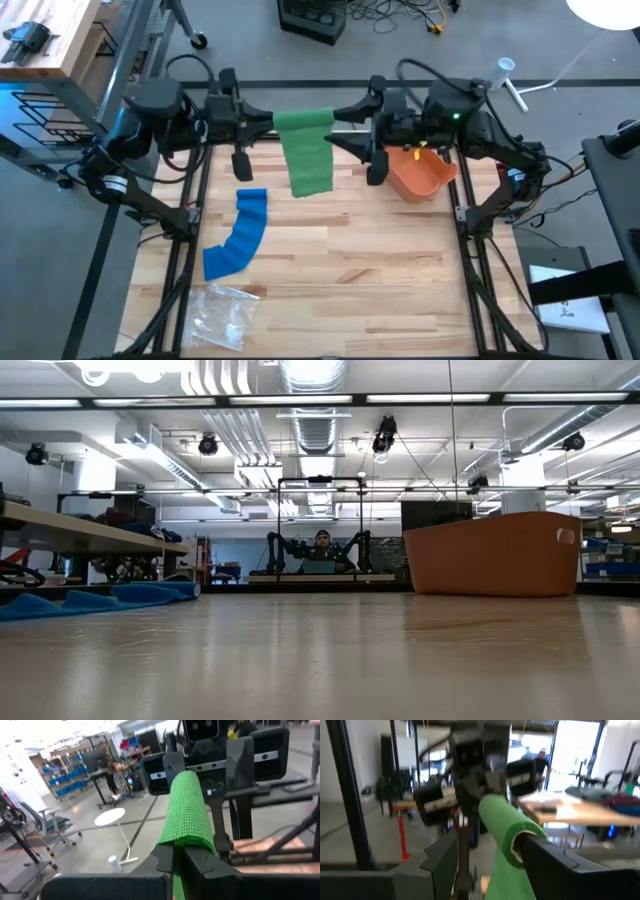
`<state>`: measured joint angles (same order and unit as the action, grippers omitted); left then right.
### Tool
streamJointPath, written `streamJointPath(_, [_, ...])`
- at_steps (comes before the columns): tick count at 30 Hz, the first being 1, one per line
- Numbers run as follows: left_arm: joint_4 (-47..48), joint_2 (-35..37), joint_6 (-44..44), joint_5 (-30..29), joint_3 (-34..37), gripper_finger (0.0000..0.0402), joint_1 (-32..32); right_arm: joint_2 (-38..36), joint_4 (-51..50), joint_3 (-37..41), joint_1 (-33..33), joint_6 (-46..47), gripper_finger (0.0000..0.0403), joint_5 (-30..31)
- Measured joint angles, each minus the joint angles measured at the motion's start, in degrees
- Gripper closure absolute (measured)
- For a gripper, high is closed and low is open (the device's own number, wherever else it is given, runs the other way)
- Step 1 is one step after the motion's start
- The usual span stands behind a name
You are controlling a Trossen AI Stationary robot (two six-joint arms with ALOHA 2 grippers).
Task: Roll bandage
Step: Roll the green bandage
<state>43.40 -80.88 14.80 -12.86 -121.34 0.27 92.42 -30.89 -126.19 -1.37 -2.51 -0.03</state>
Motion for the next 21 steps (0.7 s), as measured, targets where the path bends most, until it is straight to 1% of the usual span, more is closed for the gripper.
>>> streamJointPath(4, [3.3,-0.1,0.0,0.0,0.0,0.0400,0.0,0.3,-4.8,0.0,0.0,1.3,0.0204,0.0])
streamJointPath(9, [5.4,-0.5,0.0,-0.2,0.1,0.0400,0.0,1.0,-5.2,0.1,0.0,2.7,0.0211,0.2])
streamJointPath(12, [5.8,-0.6,0.4,-0.2,0.2,0.0400,0.0,1.6,-4.2,0.1,-0.1,4.7,0.0222,0.5])
streamJointPath(16, [6.2,-0.5,0.7,0.1,0.3,0.0400,0.0,2.1,-3.6,0.1,-0.2,6.8,0.0253,0.4])
streamJointPath(21, [6.1,-0.4,0.6,0.4,0.2,0.0397,0.0,2.1,-3.6,0.1,-0.2,7.4,0.0321,0.3])
